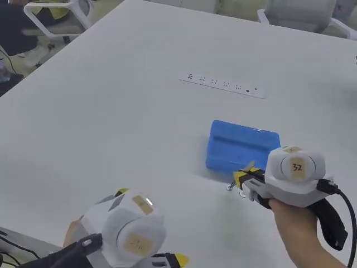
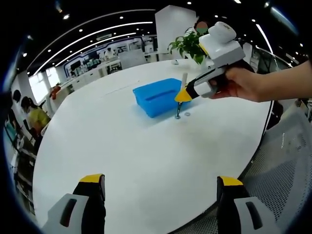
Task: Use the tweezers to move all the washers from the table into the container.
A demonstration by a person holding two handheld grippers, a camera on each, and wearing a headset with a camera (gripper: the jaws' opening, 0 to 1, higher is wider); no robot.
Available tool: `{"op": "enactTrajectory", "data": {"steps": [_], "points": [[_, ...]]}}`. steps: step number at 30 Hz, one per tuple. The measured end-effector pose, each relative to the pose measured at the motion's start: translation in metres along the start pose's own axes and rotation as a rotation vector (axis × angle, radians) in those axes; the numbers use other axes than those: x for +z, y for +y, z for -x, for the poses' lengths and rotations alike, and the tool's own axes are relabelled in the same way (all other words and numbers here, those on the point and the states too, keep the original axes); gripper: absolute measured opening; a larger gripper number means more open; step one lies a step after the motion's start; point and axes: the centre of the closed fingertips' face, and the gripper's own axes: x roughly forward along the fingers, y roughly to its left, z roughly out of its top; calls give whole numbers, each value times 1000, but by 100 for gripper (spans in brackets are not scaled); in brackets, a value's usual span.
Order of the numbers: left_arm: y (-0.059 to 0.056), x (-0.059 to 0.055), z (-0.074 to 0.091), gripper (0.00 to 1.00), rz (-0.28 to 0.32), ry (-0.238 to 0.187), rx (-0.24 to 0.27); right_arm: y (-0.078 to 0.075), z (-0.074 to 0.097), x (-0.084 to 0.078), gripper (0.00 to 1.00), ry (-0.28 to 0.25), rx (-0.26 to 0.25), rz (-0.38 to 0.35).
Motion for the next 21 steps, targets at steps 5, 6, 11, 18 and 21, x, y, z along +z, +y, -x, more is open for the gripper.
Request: {"op": "enactTrajectory", "data": {"steps": [5, 6, 11, 18, 21], "points": [[0, 2, 1, 99, 7, -13, -3, 2, 10, 5, 2, -22, 7, -22], [-1, 3, 1, 99, 8, -16, -3, 2, 12, 7, 2, -28, 7, -22], [-1, 5, 1, 99, 9, -27, -5, -3, 24, 13, 2, -47, -5, -5], [-2, 7, 2, 99, 3, -39, -10, -13, 35, 17, 2, -60, -20, -25], [-2, 7, 2, 99, 3, -41, -6, -16, 39, 18, 2, -68, -26, -36]]}}
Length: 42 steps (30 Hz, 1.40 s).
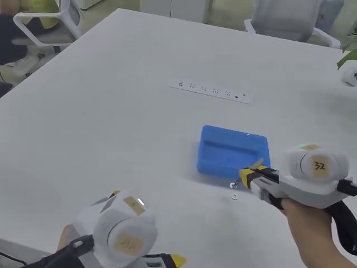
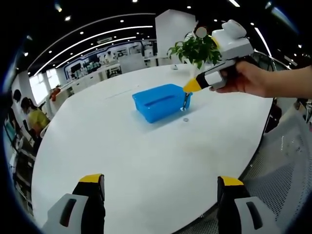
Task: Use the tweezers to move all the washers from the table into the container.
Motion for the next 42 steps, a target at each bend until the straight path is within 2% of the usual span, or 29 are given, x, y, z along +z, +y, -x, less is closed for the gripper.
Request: {"op": "enactTrajectory", "data": {"steps": [7, 17, 23, 28, 34, 38, 42], "points": [[1, 1, 1, 99, 3, -7, 3, -3, 4, 8, 2, -13, -6, 10], [0, 0, 0, 99, 3, -4, -1, -6, 3, 18, 2, -11, -14, 65], [-1, -1, 0, 99, -1, 6, -6, -15, -2, 34, 2, -30, -29, 69], [-1, 1, 1, 98, -7, -5, -2, -26, -10, 44, 2, -42, -51, 78], [-1, 1, 1, 98, -20, -7, 2, -34, -23, 41, 2, -27, -65, 75], [2, 0, 1, 98, -8, 0, 10, -36, -32, 28, 2, 12, -78, 83], [2, -1, 0, 98, -2, 5, 9, -35, -36, 22, 2, 23, -75, 59]]}}
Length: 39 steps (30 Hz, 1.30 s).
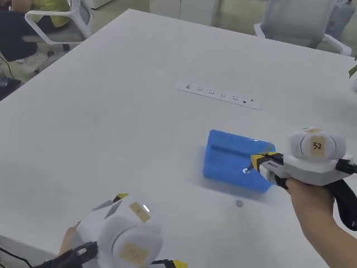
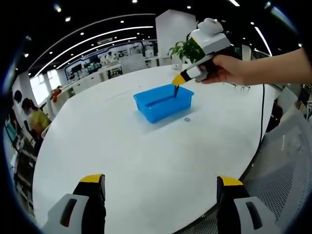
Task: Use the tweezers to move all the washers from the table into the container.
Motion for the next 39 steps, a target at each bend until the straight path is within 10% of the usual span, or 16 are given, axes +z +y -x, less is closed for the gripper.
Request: {"op": "enactTrajectory", "data": {"steps": [39], "points": [[0, 2, 0, 97, 21, -10, -5, 0, -15, -19, 3, 62, 16, -22]]}}
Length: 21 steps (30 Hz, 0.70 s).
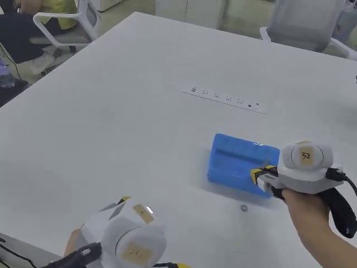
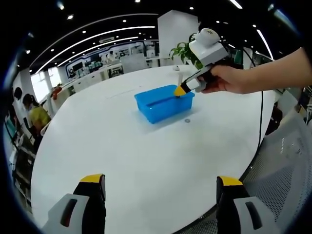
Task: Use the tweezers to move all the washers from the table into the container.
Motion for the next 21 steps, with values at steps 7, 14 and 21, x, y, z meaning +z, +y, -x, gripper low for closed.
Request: {"op": "enactTrajectory", "data": {"steps": [7, 14, 21], "points": [[0, 1, 0, 97, -1, -4, -2, 1, 16, 11, 3, -43, 0, -10], [-2, 0, 0, 97, -7, -1, -8, 6, 33, 20, 2, -86, 13, -3], [-2, -1, 0, 97, -12, 4, -5, 14, 45, 21, 3, -105, 20, 1]]}}
